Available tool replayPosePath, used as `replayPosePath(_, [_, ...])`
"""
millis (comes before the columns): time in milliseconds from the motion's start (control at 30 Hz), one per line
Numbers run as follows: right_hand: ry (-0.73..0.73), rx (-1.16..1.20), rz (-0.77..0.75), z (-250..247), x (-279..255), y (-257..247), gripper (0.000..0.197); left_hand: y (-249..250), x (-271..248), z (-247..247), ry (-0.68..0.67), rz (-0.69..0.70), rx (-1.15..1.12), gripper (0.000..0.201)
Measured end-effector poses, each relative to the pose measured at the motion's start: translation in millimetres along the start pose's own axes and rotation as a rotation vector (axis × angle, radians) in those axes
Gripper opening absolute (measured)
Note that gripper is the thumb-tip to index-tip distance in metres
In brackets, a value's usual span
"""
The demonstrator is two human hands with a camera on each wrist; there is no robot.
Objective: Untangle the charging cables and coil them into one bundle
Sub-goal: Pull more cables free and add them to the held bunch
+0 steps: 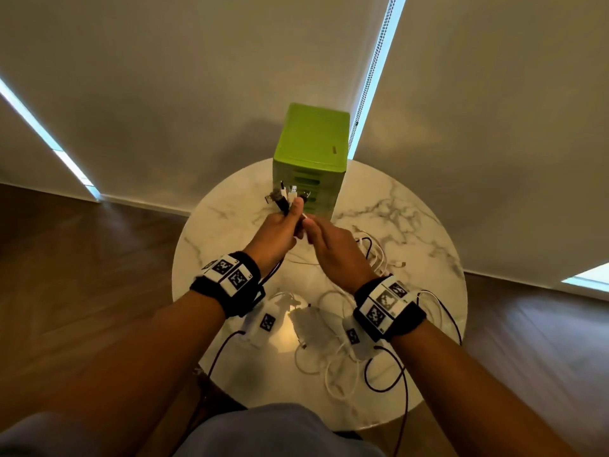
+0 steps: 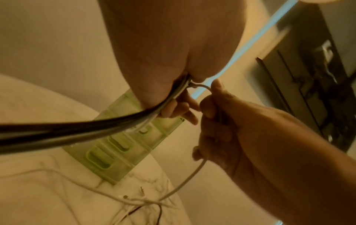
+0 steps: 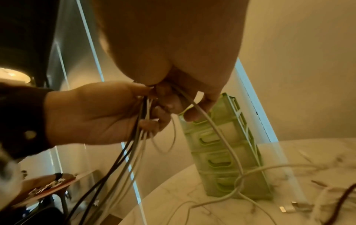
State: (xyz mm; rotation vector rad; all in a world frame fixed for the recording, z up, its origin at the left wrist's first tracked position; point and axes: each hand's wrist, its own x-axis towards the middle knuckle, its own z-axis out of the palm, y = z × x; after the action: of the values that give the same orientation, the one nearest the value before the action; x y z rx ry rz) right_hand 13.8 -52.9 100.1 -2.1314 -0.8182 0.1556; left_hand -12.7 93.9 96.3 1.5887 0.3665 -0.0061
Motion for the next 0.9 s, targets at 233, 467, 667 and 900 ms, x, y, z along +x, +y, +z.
replayPosePath(233, [-0.285,0.172,0.124,20,-28,35,0.054,33,22,-13,0.082,0.157,-0.470,0.041])
replayPosePath(467, [-0.525,-0.002,0.305,11,-34,104,0.053,71,41,-61,0.220,0.293,-0.491,0.039])
replayPosePath(667, [-0.101,-0.061,0.329,-8,-6,106,0.042,65,38,-64,0.171,0.218,-0.160,0.039])
replayPosePath(900, [-0.077,0.163,0.081,-8,31,27,0.031,6,21,-17,-0.064,-0.048,0.018,0.042])
